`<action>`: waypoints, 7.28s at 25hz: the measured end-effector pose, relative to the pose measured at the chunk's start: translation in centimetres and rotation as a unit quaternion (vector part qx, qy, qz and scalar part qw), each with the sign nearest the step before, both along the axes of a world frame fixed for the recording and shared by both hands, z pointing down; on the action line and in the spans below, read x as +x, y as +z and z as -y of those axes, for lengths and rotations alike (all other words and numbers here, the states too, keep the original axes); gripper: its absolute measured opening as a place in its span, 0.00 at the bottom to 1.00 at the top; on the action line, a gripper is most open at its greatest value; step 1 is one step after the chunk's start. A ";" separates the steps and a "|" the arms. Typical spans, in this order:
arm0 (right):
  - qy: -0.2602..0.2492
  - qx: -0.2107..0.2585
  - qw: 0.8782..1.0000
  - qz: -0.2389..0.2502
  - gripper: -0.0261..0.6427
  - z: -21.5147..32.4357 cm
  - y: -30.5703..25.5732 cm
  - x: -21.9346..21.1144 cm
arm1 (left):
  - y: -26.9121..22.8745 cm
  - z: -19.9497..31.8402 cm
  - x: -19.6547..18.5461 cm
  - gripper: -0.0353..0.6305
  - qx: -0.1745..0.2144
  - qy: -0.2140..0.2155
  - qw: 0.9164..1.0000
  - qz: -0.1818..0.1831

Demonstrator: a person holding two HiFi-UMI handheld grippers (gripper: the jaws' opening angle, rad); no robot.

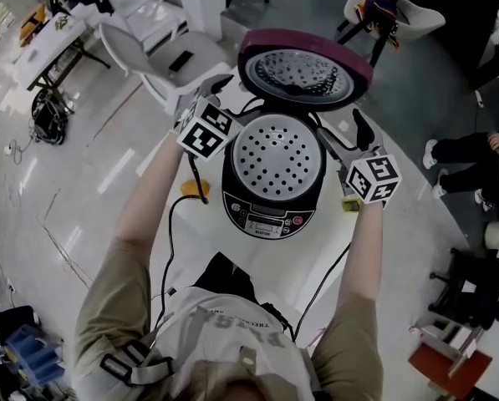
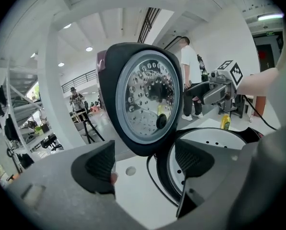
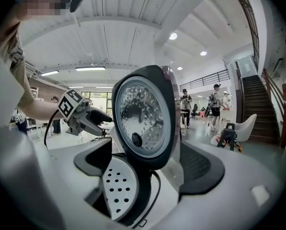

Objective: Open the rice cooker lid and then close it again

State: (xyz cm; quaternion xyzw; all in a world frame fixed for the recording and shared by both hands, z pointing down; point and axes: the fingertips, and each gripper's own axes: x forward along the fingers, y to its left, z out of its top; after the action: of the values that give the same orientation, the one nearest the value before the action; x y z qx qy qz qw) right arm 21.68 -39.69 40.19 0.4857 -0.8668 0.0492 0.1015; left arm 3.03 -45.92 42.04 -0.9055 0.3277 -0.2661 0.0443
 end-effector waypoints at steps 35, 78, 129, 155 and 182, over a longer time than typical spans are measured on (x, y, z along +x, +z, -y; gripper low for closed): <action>-0.058 0.003 0.998 -0.016 0.75 5.2 -1.0 -1.4 | 0.2 4.4 3.0 0.71 0.022 0.049 0.997 0.055; -0.109 -0.034 0.982 -0.148 0.85 -4.9 1.8 -2.7 | 2.1 -4.8 -0.5 0.79 0.040 0.091 0.978 0.186; -0.232 -0.147 0.925 -0.261 0.91 -12.9 7.6 -2.8 | 7.9 -11.6 -3.6 0.88 0.045 0.204 0.918 0.337; -0.286 -0.215 0.855 -0.375 0.91 -15.5 10.7 -1.9 | 10.6 -12.6 -5.9 0.88 0.075 0.260 0.833 0.482; -0.291 -0.233 0.816 -0.442 0.91 -16.9 13.6 -1.1 | 12.7 -13.3 -6.2 0.88 0.096 0.245 0.818 0.512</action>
State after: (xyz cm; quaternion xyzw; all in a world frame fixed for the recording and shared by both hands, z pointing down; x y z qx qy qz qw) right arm 20.62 -22.80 53.82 0.1418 -0.7924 -0.0022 0.5932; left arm -3.15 -32.62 54.74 -0.6800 0.0489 -0.6392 0.3558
